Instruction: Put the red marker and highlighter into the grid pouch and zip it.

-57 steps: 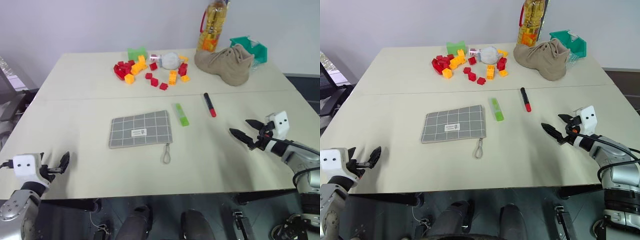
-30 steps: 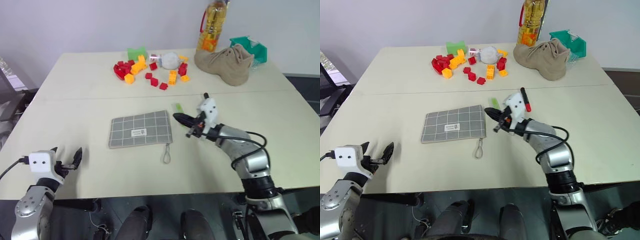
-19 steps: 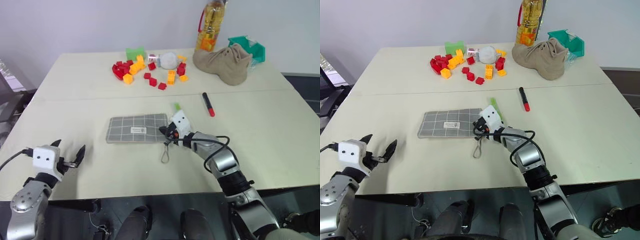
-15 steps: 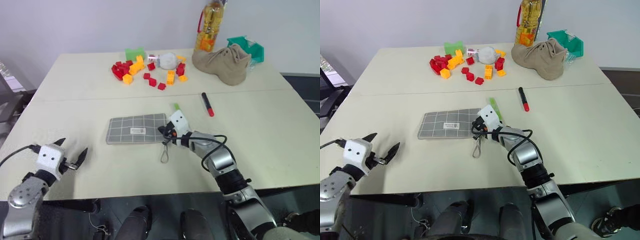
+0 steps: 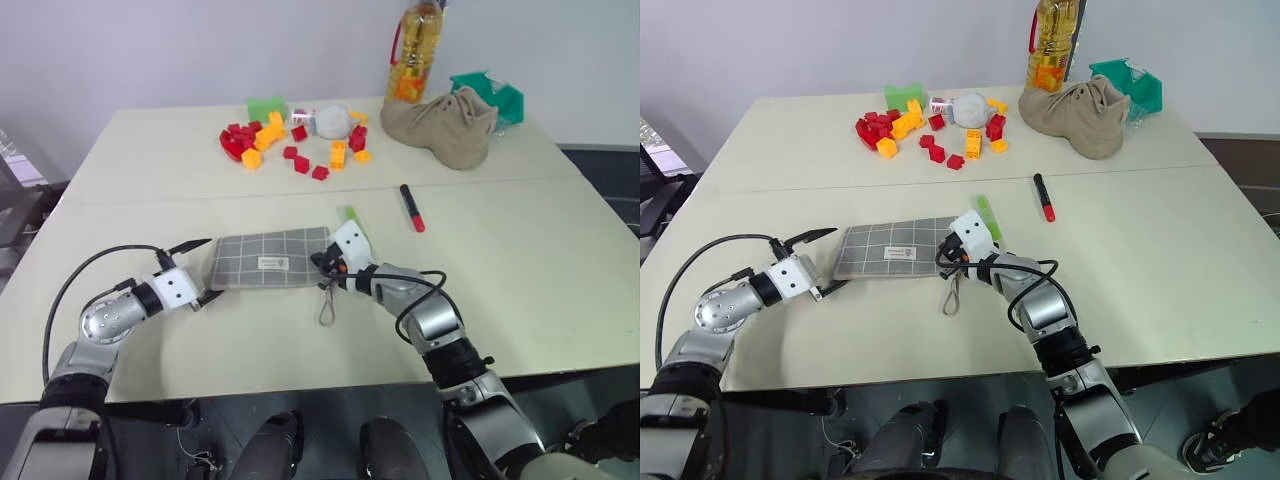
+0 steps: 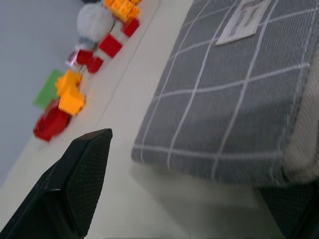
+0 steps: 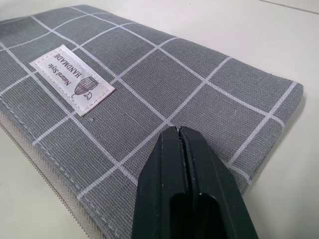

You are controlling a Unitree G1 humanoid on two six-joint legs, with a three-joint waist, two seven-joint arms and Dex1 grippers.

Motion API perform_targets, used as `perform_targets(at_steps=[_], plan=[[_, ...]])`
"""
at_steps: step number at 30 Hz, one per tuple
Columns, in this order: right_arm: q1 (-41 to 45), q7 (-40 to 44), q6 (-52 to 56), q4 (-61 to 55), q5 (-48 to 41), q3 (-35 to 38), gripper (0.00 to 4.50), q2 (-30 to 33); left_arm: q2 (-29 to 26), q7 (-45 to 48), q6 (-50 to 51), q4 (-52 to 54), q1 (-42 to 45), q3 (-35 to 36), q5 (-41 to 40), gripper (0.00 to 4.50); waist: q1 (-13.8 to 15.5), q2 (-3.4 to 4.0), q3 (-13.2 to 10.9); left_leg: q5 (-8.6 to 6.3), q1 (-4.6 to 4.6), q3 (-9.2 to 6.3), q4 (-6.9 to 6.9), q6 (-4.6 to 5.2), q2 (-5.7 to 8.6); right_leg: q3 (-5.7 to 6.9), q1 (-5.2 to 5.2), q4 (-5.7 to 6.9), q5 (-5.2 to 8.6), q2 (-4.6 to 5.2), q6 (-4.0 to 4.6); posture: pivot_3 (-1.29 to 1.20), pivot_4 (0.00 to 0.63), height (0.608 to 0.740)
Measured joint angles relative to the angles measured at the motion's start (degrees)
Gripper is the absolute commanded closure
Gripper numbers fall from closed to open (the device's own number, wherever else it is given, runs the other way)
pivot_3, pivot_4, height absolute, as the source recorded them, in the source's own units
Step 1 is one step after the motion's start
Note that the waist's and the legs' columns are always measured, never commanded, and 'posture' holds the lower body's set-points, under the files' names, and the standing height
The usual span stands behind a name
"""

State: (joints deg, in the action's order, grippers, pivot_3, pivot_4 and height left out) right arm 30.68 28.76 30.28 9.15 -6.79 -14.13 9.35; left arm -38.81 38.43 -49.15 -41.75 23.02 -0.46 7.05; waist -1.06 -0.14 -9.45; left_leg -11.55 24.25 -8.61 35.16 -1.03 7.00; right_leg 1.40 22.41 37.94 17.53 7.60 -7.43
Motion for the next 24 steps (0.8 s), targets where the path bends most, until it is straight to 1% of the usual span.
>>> perform_targets(at_steps=[1, 2, 4, 5, 6, 9, 11, 13, 18, 20, 22, 24], plan=[[-0.1, -0.2, 0.2, -0.1, 0.1, 0.0, 4.47, 0.0, 0.0, 0.0, -1.8, -2.0, 1.2, -0.7, 0.4, 0.0, 0.0, 0.0, 0.0, 0.0, 0.0, 0.0, 0.02, 0.0, 0.01, 0.0, 0.0, 0.02, 0.0, 0.01, 0.0, 0.0, 0.15, 0.74], [-0.3, -0.3, 0.3, -0.4, 0.2, 0.0, 4.49, 0.0, 0.0, 0.1, -3.8, -4.1, 2.5, -1.2, 0.9, 0.25, 0.1, -0.01, 0.0, 0.0, 0.0, 0.0, 0.03, 0.01, 0.03, 0.0, 0.0, 0.03, 0.0, 0.02, 0.0, 0.0, 0.15, 0.74], [-0.7, -0.5, 0.4, -1.0, 0.5, 0.0, 4.5, 0.1, 0.0, 1.0, -6.8, -7.9, 4.5, -2.4, 1.1, 0.91, 0.1, -0.02, 0.0, 0.01, -0.02, 0.0, 0.03, 0.01, 0.03, 0.0, -0.01, 0.05, 0.0, 0.02, -0.01, 0.0, 0.15, 0.74], [-0.8, -0.6, 0.5, -1.2, 0.6, 0.0, 4.5, 0.0, 0.0, 1.6, -8.1, -9.5, 5.1, -3.0, 1.1, 1.45, 0.1, -0.02, 0.0, 0.01, -0.02, 0.0, 0.03, 0.01, 0.03, -0.01, 0.0, 0.06, 0.0, 0.02, -0.01, 0.0, 0.15, 0.74], [-0.9, -0.7, 0.6, -1.4, 0.7, 0.0, 4.5, 0.1, 0.0, 2.2, -9.4, -10.9, 5.5, -3.4, 1.0, 1.9, 0.0, -0.02, 0.0, 0.01, -0.02, 0.0, 0.03, 0.01, 0.03, -0.01, 0.0, 0.07, 0.0, 0.01, -0.01, 0.0, 0.15, 0.74], [-1.2, -0.8, 0.8, -1.9, 1.0, 0.0, 4.5, 0.2, 0.2, 3.1, -12.1, -14.1, 7.1, -3.8, 0.6, 3.53, 0.0, -0.02, 0.0, 0.01, -0.02, -0.01, 0.03, 0.01, 0.03, 0.0, 0.01, 0.09, 0.0, 0.01, -0.01, 0.0, 0.15, 0.74], [-1.3, -0.9, 1.0, -2.3, 1.0, 0.0, 4.5, 0.1, 0.2, 3.4, -13.6, -15.0, 8.3, -3.8, 0.0, 4.46, 0.0, -0.03, 0.0, 0.01, -0.02, 0.0, 0.05, 0.02, 0.03, -0.02, 0.0, 0.09, 0.0, 0.02, -0.01, 0.0, 0.15, 0.74], [-1.4, -1.0, 1.3, -2.5, 1.0, 0.0, 4.5, 0.1, 0.2, 3.9, -14.3, -15.9, 8.7, -3.9, -0.2, 4.46, -0.1, -0.03, 0.0, 0.01, -0.02, 0.01, 0.05, 0.02, 0.03, -0.02, 0.0, 0.09, 0.0, 0.01, -0.02, 0.0, 0.15, 0.74], [-1.4, -1.1, 1.5, -2.6, 1.0, 0.0, 4.5, 0.1, 0.8, 7.2, -14.8, -15.7, 7.7, -3.8, -4.1, 4.46, -0.2, -0.03, 0.0, 0.01, -0.02, 0.01, 0.05, 0.02, 0.03, -0.04, 0.0, 0.12, 0.01, 0.01, -0.02, 0.0, 0.15, 0.74], [-1.4, -1.1, 1.4, -2.6, 1.0, 0.0, 4.5, 0.1, 0.8, 8.2, -14.4, -14.2, 6.4, -3.8, -5.8, 4.46, -0.2, -0.03, 0.0, 0.01, -0.02, 0.01, 0.03, 0.02, 0.03, -0.06, 0.0, 0.13, 0.01, 0.01, -0.02, 0.0, 0.15, 0.74], [-1.3, -1.3, 0.8, -2.6, 1.0, 0.1, 4.5, 0.1, 1.2, 9.6, -11.1, -11.2, 4.5, -3.4, -8.5, 4.46, -0.3, -0.03, 0.0, 0.01, -0.02, 0.01, 0.04, 0.02, 0.02, -0.07, 0.0, 0.14, 0.01, 0.0, -0.02, 0.0, 0.15, 0.74], [-0.9, -0.6, 0.6, -2.7, 0.2, 1.6, 3.93, 0.6, 1.9, 10.2, -5.3, -6.2, 1.6, -2.7, -11.7, 4.5, -0.3, -0.03, 0.0, 0.01, -0.01, 0.03, 0.05, 0.03, 0.02, -0.1, 0.0, 0.14, 0.01, 0.01, -0.02, 0.0, 0.15, 0.74]])
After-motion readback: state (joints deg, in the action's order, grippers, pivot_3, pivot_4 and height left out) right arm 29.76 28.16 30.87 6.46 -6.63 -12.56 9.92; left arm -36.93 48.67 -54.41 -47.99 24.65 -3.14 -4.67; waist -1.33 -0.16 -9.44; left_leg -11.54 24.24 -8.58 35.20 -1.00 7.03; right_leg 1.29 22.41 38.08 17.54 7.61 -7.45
